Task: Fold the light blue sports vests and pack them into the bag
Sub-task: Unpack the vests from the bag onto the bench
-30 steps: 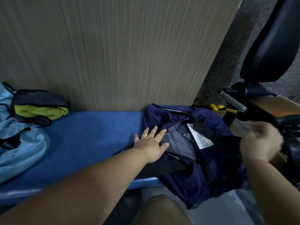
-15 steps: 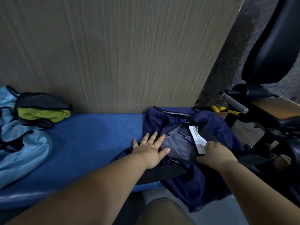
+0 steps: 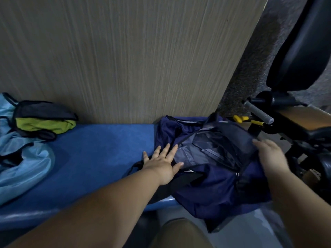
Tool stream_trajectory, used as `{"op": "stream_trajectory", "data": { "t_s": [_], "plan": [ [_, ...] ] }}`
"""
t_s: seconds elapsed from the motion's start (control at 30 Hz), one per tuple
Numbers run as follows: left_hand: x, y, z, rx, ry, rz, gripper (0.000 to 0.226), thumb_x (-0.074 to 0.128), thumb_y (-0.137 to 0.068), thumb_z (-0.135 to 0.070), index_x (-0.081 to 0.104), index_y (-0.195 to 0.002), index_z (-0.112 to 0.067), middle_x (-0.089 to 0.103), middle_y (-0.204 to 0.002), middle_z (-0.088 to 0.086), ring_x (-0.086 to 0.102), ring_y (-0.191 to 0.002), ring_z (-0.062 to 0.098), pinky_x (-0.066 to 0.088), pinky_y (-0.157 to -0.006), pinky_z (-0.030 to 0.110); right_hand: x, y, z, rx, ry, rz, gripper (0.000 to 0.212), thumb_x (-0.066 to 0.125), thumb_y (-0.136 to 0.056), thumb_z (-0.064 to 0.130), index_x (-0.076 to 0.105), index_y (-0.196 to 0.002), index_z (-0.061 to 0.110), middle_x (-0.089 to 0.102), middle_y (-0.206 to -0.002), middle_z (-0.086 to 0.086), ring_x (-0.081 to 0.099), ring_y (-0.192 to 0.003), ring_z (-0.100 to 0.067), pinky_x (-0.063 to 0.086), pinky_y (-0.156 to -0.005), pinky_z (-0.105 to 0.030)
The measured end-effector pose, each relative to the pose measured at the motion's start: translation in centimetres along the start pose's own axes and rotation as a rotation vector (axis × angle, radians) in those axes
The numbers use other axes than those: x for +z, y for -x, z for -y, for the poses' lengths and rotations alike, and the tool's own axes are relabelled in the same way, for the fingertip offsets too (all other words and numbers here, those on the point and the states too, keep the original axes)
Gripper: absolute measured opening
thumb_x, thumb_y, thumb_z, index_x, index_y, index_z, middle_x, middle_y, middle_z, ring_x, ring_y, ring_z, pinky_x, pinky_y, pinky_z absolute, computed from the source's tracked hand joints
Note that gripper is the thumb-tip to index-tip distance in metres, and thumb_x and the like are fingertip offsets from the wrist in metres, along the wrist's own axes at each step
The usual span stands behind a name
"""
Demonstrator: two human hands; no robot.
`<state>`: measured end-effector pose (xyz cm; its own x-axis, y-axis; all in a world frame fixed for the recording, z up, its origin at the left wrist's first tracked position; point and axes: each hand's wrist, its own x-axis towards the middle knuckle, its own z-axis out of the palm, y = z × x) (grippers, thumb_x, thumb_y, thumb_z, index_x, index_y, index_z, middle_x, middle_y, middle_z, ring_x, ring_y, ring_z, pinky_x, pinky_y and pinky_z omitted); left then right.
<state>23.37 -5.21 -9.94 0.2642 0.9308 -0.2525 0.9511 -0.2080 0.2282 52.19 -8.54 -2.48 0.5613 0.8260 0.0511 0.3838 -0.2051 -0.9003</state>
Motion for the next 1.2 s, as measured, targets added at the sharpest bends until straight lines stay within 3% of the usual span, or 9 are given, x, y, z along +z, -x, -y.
{"op": "stream_trajectory", "data": {
  "t_s": [0.07, 0.17, 0.33, 0.47, 0.6, 0.73, 0.87, 1.03, 1.2],
  "plan": [
    [-0.1, -0.2, 0.0, -0.005, 0.004, 0.005, 0.066, 0.013, -0.095, -0.068, -0.021, -0.147, -0.045, -0.021, -0.159, -0.016, -0.015, -0.148, 0.018, -0.007, -0.115, 0.061, -1.1, -1.1, -1.1, 0.048, -0.069, -0.083, 0.033, 0.053, -0.098, 0.029, 0.061, -0.116, 0.002, 0.061, -0.118, -0.024, 0.059, -0.096, -0.031, 0.045, -0.075, -0.035],
    [-0.1, -0.4, 0.2, -0.007, 0.001, 0.01, 0.068, 0.014, -0.094, -0.068, -0.02, -0.147, -0.044, -0.02, -0.159, -0.016, -0.015, -0.148, 0.018, -0.007, -0.115, 0.061, -0.6, -1.6, -2.9, 0.159, 0.213, -0.164, 0.035, 0.043, -0.103, 0.02, 0.058, -0.12, -0.006, 0.054, -0.126, -0.031, 0.05, -0.118, -0.044, 0.038, -0.096, -0.044],
    [0.3, -0.4, 0.6, -0.011, -0.016, -0.008, 0.071, 0.015, -0.093, -0.071, -0.019, -0.148, -0.042, -0.021, -0.159, -0.015, -0.016, -0.148, 0.018, -0.008, -0.115, 0.059, 2.2, -0.2, -4.9, 0.258, 0.428, -0.225, 0.031, 0.049, -0.092, 0.011, 0.047, -0.122, 0.004, 0.052, -0.128, -0.031, 0.049, -0.118, -0.05, 0.04, -0.096, -0.046],
    [0.5, -0.3, 0.9, -0.001, -0.014, -0.03, 0.071, 0.015, -0.093, -0.07, -0.019, -0.149, -0.041, -0.022, -0.159, -0.013, -0.017, -0.148, 0.018, -0.009, -0.115, 0.059, 2.9, -0.3, -5.1, -0.119, 0.743, -0.093, 0.065, 0.049, -0.085, 0.001, 0.037, -0.143, 0.025, 0.031, -0.15, -0.015, 0.031, -0.131, -0.041, 0.034, -0.103, -0.049],
    [0.7, -0.1, 1.0, 0.019, 0.003, -0.064, 0.07, 0.016, -0.094, -0.068, -0.02, -0.148, -0.042, -0.025, -0.158, -0.012, -0.018, -0.148, 0.018, -0.01, -0.115, 0.059, 2.4, -0.9, -5.9, -0.548, 0.87, -0.042, 0.085, 0.053, -0.077, -0.007, 0.029, -0.153, 0.022, 0.026, -0.16, -0.009, 0.022, -0.145, -0.031, 0.026, -0.111, -0.053],
    [0.8, -0.2, 1.1, 0.032, -0.003, -0.071, 0.069, 0.015, -0.095, -0.068, -0.021, -0.148, -0.042, -0.027, -0.157, -0.013, -0.018, -0.148, 0.018, -0.011, -0.114, 0.06, 2.0, -2.1, -4.8, -0.846, 1.111, 0.049, 0.076, 0.033, -0.077, 0.015, 0.024, -0.153, 0.016, 0.031, -0.158, -0.012, 0.021, -0.147, -0.033, 0.019, -0.115, -0.053],
    [1.0, -0.3, 1.1, 0.059, -0.014, -0.083, 0.068, 0.014, -0.095, -0.067, -0.021, -0.148, -0.041, -0.031, -0.155, -0.015, -0.02, -0.147, 0.019, -0.013, -0.113, 0.061, 3.6, -3.6, -2.2, -0.938, 1.227, 0.122, 0.075, 0.03, -0.088, 0.049, 0.026, -0.152, 0.01, 0.025, -0.16, -0.005, 0.02, -0.148, -0.028, 0.018, -0.117, -0.056],
    [0.9, -0.6, 1.4, 0.086, -0.022, -0.083, 0.069, 0.013, -0.095, -0.068, -0.021, -0.148, -0.041, -0.033, -0.153, -0.017, -0.023, -0.146, 0.018, -0.014, -0.112, 0.063, 6.4, -6.5, -1.5, -0.69, 1.291, 0.268, 0.097, -0.012, -0.077, 0.08, -0.004, -0.156, 0.024, -0.005, -0.163, 0.011, -0.006, -0.151, -0.015, 0.0, -0.121, -0.049],
    [0.9, -1.1, 1.5, 0.091, -0.039, -0.069, 0.072, 0.011, -0.091, -0.073, -0.021, -0.148, -0.042, -0.032, -0.154, -0.016, -0.025, -0.146, 0.018, -0.015, -0.111, 0.063, 9.8, -7.0, -3.7, -0.426, 1.184, 0.41, 0.08, 0.016, -0.091, 0.071, 0.002, -0.157, 0.029, 0.006, -0.165, 0.012, 0.002, -0.151, -0.012, 0.002, -0.121, -0.051]
  ]
}}
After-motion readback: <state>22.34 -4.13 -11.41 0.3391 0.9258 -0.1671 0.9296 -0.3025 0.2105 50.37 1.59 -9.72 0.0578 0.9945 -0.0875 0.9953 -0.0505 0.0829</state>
